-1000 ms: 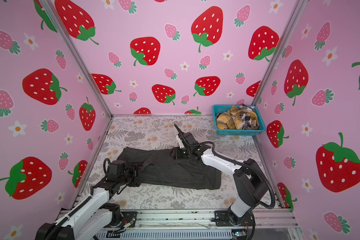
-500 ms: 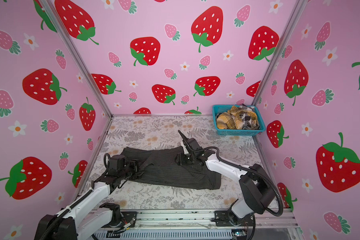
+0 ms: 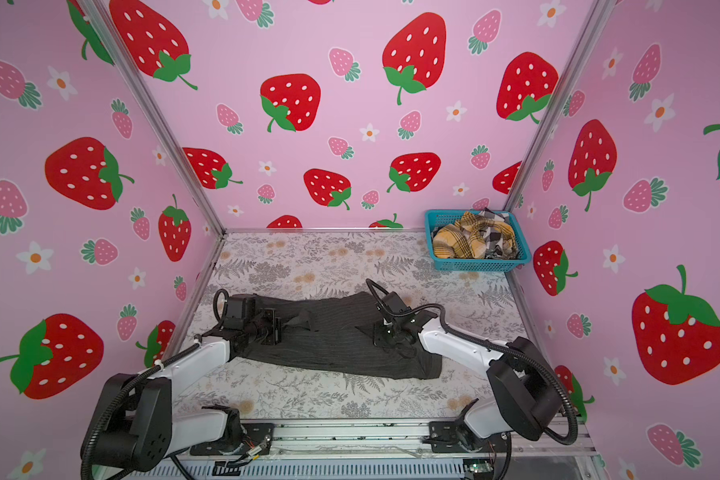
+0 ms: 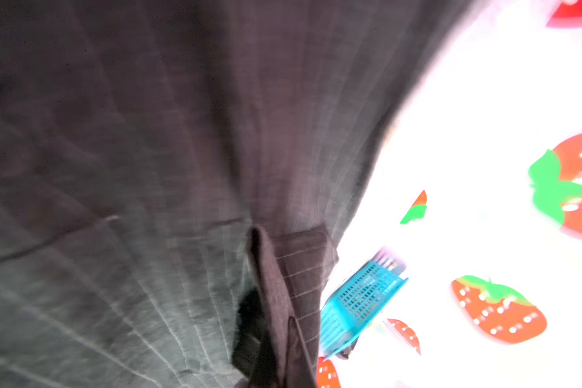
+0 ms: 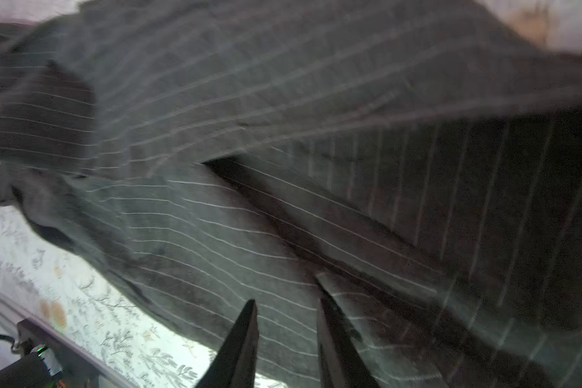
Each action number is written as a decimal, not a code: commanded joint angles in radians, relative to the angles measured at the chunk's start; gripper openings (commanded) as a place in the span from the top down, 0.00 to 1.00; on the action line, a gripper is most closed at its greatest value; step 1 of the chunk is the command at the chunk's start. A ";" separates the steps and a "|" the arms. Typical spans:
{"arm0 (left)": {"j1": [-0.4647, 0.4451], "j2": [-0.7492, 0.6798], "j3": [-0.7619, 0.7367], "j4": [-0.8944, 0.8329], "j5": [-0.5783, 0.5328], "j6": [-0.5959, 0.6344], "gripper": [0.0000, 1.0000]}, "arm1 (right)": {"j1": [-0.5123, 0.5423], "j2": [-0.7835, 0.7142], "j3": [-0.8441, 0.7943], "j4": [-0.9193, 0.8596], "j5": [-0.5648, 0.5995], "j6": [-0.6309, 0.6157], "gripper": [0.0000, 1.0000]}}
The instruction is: Fold and stack the long sleeve shirts
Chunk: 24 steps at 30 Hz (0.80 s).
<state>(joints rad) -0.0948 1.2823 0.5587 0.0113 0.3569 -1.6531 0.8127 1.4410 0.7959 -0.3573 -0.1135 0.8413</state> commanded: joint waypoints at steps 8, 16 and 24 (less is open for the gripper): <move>0.094 0.007 0.426 -0.478 -0.030 0.579 1.00 | -0.226 0.110 -0.016 0.019 0.098 -0.115 0.72; 0.125 -0.038 0.308 -0.381 0.039 0.605 1.00 | -0.333 0.131 0.100 0.047 0.114 -0.357 0.72; 0.124 -0.024 0.362 -0.352 0.142 0.551 1.00 | -0.339 -0.104 0.038 0.035 -0.079 -0.141 0.27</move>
<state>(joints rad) 0.0254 1.2686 0.8616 -0.3573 0.4492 -1.0889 0.4789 1.3895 0.8619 -0.3206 -0.1211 0.6010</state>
